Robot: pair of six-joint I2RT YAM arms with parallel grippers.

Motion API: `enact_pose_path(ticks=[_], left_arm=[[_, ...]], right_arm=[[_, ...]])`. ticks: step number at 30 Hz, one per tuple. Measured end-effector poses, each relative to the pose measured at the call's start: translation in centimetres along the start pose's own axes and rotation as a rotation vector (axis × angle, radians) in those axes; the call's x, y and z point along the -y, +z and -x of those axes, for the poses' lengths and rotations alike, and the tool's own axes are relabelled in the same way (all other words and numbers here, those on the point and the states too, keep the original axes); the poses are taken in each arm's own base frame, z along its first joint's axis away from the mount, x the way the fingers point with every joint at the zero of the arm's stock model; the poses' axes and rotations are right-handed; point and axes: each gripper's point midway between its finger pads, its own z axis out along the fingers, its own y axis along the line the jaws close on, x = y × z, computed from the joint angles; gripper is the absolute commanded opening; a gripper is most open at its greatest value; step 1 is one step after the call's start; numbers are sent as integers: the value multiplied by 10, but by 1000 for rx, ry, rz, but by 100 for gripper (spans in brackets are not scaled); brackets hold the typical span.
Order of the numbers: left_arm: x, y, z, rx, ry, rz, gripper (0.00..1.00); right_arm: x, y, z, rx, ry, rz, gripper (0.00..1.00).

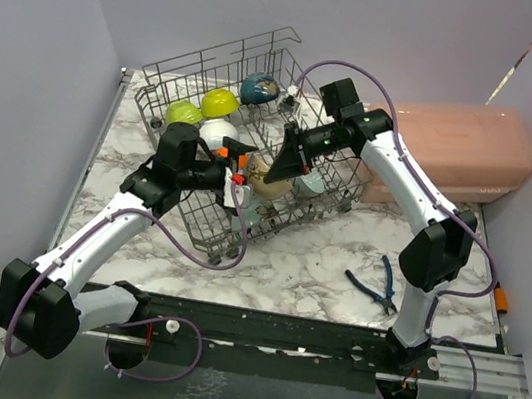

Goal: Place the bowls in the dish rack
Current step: Place the bowl in the dish rack.

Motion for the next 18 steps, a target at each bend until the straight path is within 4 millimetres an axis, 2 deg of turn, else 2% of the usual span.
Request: enact_pose_path(ticks=[8, 10, 14, 18], left_arm=[[8, 15, 20, 28, 91, -54, 98], [12, 17, 24, 26, 101, -74, 93], [19, 19, 27, 20, 124, -109, 62], [22, 18, 21, -20, 153, -130, 13]], right_arm=[[-6, 6, -1, -35, -24, 2, 0], [-7, 7, -1, -38, -23, 4, 0], [-9, 10, -2, -42, -24, 9, 0], [-7, 12, -4, -54, -26, -10, 0]])
